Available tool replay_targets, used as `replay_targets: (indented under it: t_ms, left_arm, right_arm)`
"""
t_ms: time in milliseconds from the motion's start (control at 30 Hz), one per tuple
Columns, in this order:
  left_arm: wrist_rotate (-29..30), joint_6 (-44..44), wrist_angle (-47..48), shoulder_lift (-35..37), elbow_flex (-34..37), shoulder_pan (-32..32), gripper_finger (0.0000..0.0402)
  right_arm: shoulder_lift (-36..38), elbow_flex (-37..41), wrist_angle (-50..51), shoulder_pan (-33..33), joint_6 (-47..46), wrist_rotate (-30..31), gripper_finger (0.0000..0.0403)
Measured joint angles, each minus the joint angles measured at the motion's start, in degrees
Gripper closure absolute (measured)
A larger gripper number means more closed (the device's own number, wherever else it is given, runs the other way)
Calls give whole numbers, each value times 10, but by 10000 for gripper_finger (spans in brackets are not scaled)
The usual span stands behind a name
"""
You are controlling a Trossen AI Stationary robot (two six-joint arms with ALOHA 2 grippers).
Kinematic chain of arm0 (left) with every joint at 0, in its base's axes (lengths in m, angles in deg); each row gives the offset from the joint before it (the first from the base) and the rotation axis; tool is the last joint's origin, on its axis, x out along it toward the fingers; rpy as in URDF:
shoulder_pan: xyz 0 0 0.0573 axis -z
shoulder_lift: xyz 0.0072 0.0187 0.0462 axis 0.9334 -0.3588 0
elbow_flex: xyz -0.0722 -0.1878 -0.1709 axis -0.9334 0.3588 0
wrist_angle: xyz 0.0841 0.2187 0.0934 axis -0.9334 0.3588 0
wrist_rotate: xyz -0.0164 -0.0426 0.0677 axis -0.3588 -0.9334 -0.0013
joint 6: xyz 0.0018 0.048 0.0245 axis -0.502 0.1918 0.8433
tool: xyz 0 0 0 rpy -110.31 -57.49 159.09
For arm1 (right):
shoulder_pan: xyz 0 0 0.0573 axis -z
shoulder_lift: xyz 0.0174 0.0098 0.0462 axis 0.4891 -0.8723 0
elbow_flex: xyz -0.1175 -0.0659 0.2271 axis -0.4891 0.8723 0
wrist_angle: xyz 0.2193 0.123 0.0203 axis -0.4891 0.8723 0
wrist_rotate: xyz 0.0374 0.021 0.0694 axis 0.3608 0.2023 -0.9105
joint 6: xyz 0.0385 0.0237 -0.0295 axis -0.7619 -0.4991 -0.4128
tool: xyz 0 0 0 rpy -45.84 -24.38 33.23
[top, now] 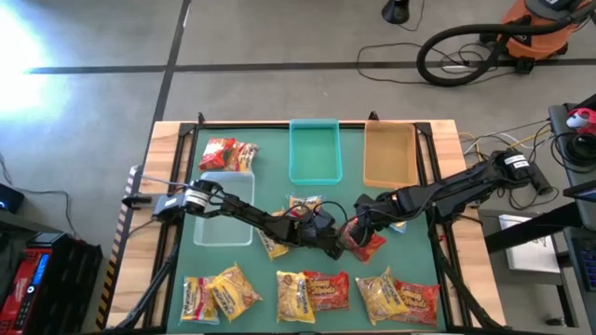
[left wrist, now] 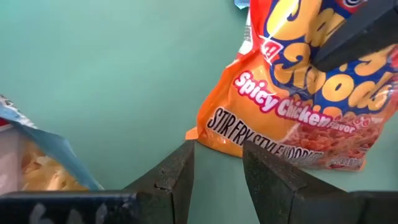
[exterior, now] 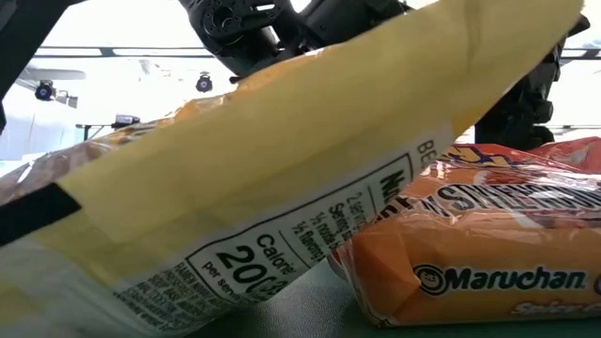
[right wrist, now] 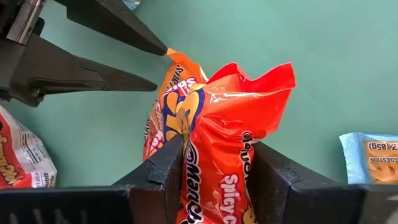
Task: Sort Maruchan noodles
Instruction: Put the orange noodle pack into the orange bin
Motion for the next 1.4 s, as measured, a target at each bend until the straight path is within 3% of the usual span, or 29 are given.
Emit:
replay_targets:
  t_ms: [367, 933, 1233, 1400]
  left_arm:
    - [4, 4, -15, 14, 0, -1, 283]
    - [9, 8, -8, 19, -1, -12, 283]
    - [9, 30, -8, 19, -1, -23, 283]
    - [4, 49, -9, 19, -2, -34, 283]
  right_arm:
    - [23, 2, 23, 8, 25, -6, 273]
    - [166, -22, 88, 123, 128, 3, 274]
    - [209, -80, 121, 216, 224, 79, 274]
    - [206, -141, 127, 275, 308, 169, 274]
